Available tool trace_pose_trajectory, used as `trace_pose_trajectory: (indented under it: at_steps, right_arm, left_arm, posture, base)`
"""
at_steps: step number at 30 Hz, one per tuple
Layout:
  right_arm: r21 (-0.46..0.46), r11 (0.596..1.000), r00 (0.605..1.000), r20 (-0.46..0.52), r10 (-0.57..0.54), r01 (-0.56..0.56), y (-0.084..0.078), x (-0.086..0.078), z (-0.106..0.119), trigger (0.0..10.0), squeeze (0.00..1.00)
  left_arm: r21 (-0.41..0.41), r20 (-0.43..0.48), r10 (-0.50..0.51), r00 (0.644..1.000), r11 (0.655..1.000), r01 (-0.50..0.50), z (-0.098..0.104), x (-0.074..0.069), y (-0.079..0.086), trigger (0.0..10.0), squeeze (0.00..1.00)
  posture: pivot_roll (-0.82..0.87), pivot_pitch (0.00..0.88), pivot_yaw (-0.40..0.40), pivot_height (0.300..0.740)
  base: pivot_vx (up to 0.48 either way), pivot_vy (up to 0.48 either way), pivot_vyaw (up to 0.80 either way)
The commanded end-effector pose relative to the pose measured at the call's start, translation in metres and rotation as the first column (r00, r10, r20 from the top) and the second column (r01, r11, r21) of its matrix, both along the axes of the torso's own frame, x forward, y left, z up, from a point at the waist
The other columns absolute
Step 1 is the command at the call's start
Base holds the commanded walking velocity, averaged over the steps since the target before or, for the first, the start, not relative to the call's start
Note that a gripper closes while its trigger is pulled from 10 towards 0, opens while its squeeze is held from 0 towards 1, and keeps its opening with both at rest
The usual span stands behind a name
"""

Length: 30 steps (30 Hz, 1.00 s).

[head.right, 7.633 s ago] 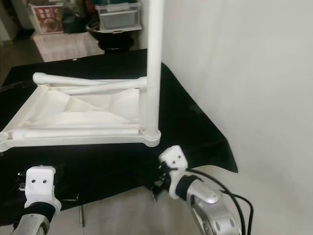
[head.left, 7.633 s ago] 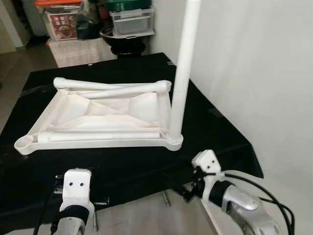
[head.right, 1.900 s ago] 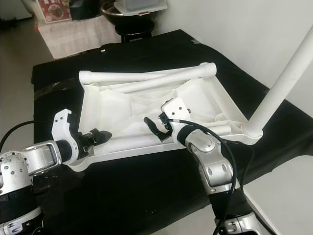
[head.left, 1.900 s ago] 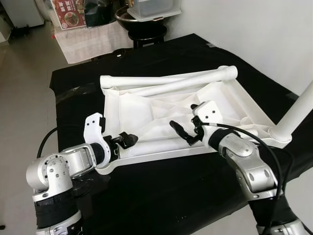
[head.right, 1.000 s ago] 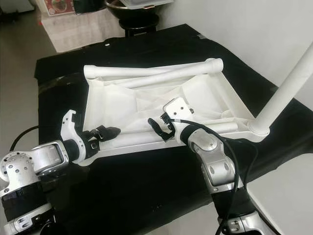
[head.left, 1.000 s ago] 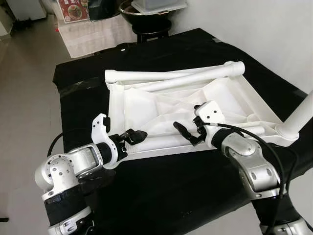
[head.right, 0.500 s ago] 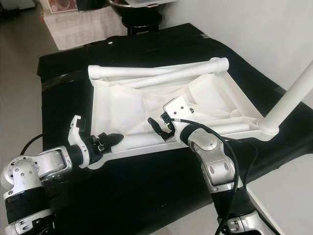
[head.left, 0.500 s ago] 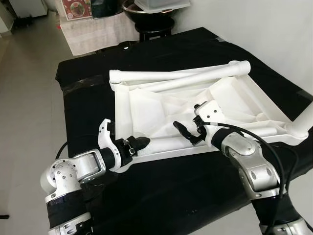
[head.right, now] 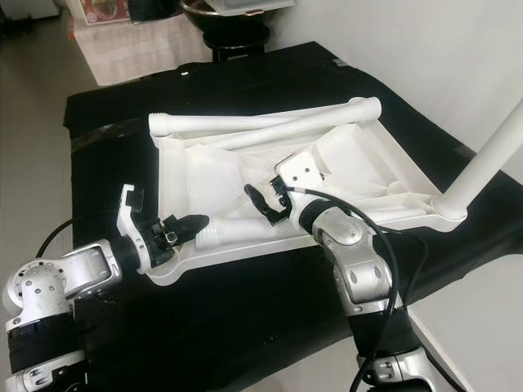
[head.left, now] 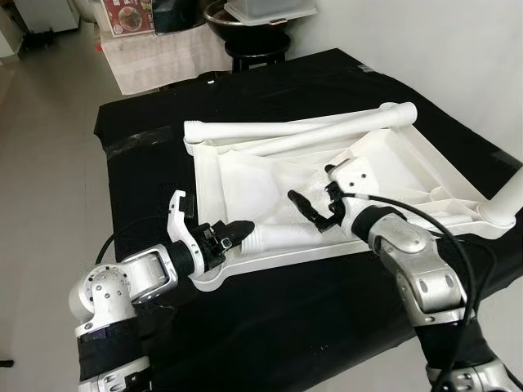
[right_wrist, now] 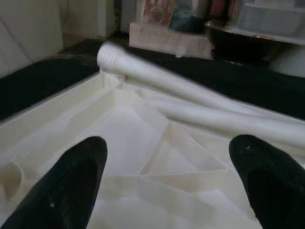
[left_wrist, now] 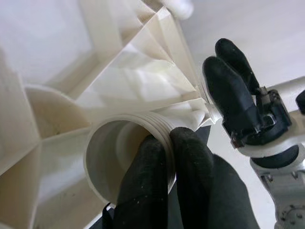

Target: Building children table

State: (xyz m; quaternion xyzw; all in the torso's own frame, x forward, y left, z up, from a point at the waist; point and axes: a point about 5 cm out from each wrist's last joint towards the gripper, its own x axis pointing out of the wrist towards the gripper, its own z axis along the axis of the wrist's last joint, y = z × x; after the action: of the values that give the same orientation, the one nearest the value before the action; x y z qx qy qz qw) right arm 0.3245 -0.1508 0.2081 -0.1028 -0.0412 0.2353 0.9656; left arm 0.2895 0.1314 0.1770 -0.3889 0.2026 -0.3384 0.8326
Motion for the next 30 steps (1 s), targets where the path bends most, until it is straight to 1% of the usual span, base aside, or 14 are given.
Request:
trace_pose_trajectory:
  at_steps: [1,5,6,10,11,12,14,15,17,18,19,21,23,30]
  right_arm:
    - [0.047,0.999,1.000,0.017,0.017,-0.018,0.001,-0.001,0.008,10.0,0.00]
    - [0.234,0.969,0.997,0.028,0.074,-0.079,0.002,-0.003,0.024,10.0,0.00]
    - [0.359,0.925,0.992,0.049,0.118,-0.127,0.002,-0.004,0.037,10.0,0.00]
    - [0.433,0.887,0.987,0.067,0.148,-0.162,0.002,-0.005,0.045,10.0,0.00]
    - [0.566,0.800,0.980,0.089,0.180,-0.198,-0.002,-0.005,0.057,10.0,0.00]
    - [0.566,0.800,0.980,0.089,0.180,-0.198,-0.002,-0.005,0.057,10.0,0.00]
    - [0.730,0.629,0.959,0.141,0.244,-0.268,-0.007,-0.006,0.073,10.0,0.00]
    - [0.730,0.629,0.959,0.141,0.244,-0.268,-0.007,-0.006,0.073,10.0,0.00]
    - [0.802,0.480,0.923,0.218,0.317,-0.354,-0.009,-0.012,0.083,10.0,0.00]
    - [0.802,0.480,0.923,0.218,0.317,-0.354,-0.009,-0.012,0.083,10.0,0.00]
    - [0.817,0.432,0.908,0.245,0.341,-0.383,-0.010,-0.015,0.085,10.0,0.00]
    - [0.817,0.432,0.908,0.245,0.341,-0.383,-0.010,-0.015,0.085,10.0,0.00]
    - [0.796,0.376,0.846,0.295,0.444,-0.474,-0.008,-0.029,0.083,10.0,0.00]
    - [0.759,0.398,0.797,0.253,0.549,-0.515,0.002,-0.040,0.071,10.0,0.00]
  left_arm:
    - [0.040,0.019,0.023,1.000,0.999,-0.024,0.002,-0.002,0.007,0.0,0.00]
    - [0.016,0.139,0.022,0.990,1.000,-0.025,0.025,-0.006,0.014,0.0,0.00]
    - [0.001,0.229,0.026,0.973,1.000,-0.026,0.043,-0.011,0.023,0.0,0.00]
    - [-0.004,0.286,0.026,0.958,1.000,-0.026,0.054,-0.016,0.028,0.0,0.00]
    - [-0.008,0.364,0.049,0.930,0.999,-0.049,0.069,-0.021,0.038,0.0,0.00]
    - [-0.008,0.364,0.049,0.930,0.999,-0.049,0.069,-0.021,0.038,0.0,0.00]
    - [-0.031,0.462,0.112,0.880,0.993,-0.110,0.090,-0.028,0.055,0.0,0.00]
    - [-0.031,0.462,0.112,0.880,0.993,-0.110,0.090,-0.028,0.055,0.0,0.00]
    - [-0.081,0.521,0.179,0.835,0.984,-0.160,0.103,-0.031,0.065,0.0,0.00]
    - [-0.081,0.521,0.179,0.835,0.984,-0.160,0.103,-0.031,0.065,0.0,0.00]
    - [-0.109,0.535,0.207,0.819,0.978,-0.176,0.106,-0.032,0.068,0.0,0.00]
    - [-0.109,0.535,0.207,0.819,0.978,-0.176,0.106,-0.032,0.068,0.0,0.00]
    - [-0.216,0.551,0.298,0.780,0.953,-0.211,0.111,-0.032,0.073,0.0,0.00]
    - [-0.316,0.539,0.355,0.764,0.926,-0.207,0.112,-0.034,0.074,0.0,0.00]
  posture:
    - [-0.04,0.084,0.033,0.740]
    - [-0.04,0.081,0.035,0.740]
    - [-0.04,0.080,0.034,0.740]
    - [-0.04,0.080,0.034,0.740]
    - [-0.02,0.081,0.020,0.740]
    - [-0.02,0.081,0.020,0.740]
    - [-0.02,0.083,0.015,0.740]
    - [-0.02,0.083,0.015,0.740]
    - [-0.02,0.083,0.010,0.740]
    - [-0.02,0.083,0.010,0.740]
    - [-0.02,0.083,0.010,0.740]
    - [-0.02,0.083,0.010,0.740]
    - [-0.02,0.083,0.004,0.740]
    - [-0.02,0.084,0.003,0.740]
  base:
    - [0.000,0.000,0.00]
    - [0.000,0.000,0.00]
    - [0.000,0.000,0.00]
    - [0.000,0.000,0.00]
    - [0.000,0.000,0.00]
    - [0.000,0.000,0.00]
    - [0.000,0.000,0.00]
    - [0.000,0.000,0.00]
    - [0.000,0.000,0.00]
    - [0.000,0.000,0.00]
    - [0.000,0.000,0.00]
    - [0.000,0.000,0.00]
    - [0.000,0.000,0.00]
    - [0.000,0.000,0.00]
